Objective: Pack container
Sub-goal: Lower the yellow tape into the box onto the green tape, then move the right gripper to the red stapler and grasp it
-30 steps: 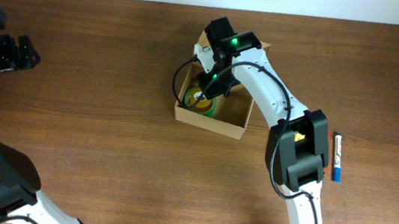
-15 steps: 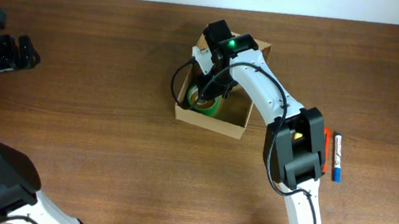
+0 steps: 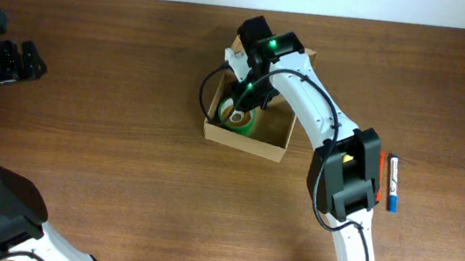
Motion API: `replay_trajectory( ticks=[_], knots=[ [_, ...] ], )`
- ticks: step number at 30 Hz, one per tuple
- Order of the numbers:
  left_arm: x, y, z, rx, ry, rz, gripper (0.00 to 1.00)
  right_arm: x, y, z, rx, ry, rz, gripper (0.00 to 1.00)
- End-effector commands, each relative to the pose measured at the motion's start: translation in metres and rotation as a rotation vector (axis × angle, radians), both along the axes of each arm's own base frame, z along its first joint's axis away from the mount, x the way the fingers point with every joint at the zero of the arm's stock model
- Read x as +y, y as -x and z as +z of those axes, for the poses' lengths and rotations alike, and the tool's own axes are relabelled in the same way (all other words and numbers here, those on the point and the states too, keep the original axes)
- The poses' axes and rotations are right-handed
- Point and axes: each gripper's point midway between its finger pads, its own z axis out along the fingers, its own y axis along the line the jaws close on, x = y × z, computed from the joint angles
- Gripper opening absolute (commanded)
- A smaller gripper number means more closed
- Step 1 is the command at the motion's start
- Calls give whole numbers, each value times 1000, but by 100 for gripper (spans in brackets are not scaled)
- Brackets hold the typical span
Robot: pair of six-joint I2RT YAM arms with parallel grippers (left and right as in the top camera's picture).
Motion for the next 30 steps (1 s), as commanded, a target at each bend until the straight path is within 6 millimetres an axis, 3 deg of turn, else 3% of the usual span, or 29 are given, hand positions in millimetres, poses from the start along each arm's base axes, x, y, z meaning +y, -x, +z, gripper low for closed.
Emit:
replay_trajectory(
  ticks=[1,3,9,11,14,17,20,22,26,30],
  knots=[
    [-2,0,0,-5,4,-18,100,-1,-2,61,-121,-18,6,30],
    [-2,0,0,-5,4,-18,100,-11,1,77,-151,12,-2,31],
    [-2,0,0,-5,4,-18,100,-50,11,180,-400,55,-67,31],
    [-2,0,0,-5,4,-18,100,-72,22,215,-491,79,-108,34],
    [-2,0,0,-5,4,-18,100,-122,41,260,-629,142,-211,39],
    [-2,0,0,-5,4,-18,100,-175,64,283,-712,171,-342,44],
    [-2,0,0,-5,4,-18,100,-228,90,276,-698,166,-539,49],
    [-2,0,0,-5,4,-18,100,-249,106,253,-609,124,-634,49],
    [-2,0,0,-5,4,-18,100,-265,125,193,-375,78,-821,50],
    [-2,0,0,-5,4,-18,100,-250,127,129,-188,37,-937,50]
  ],
)
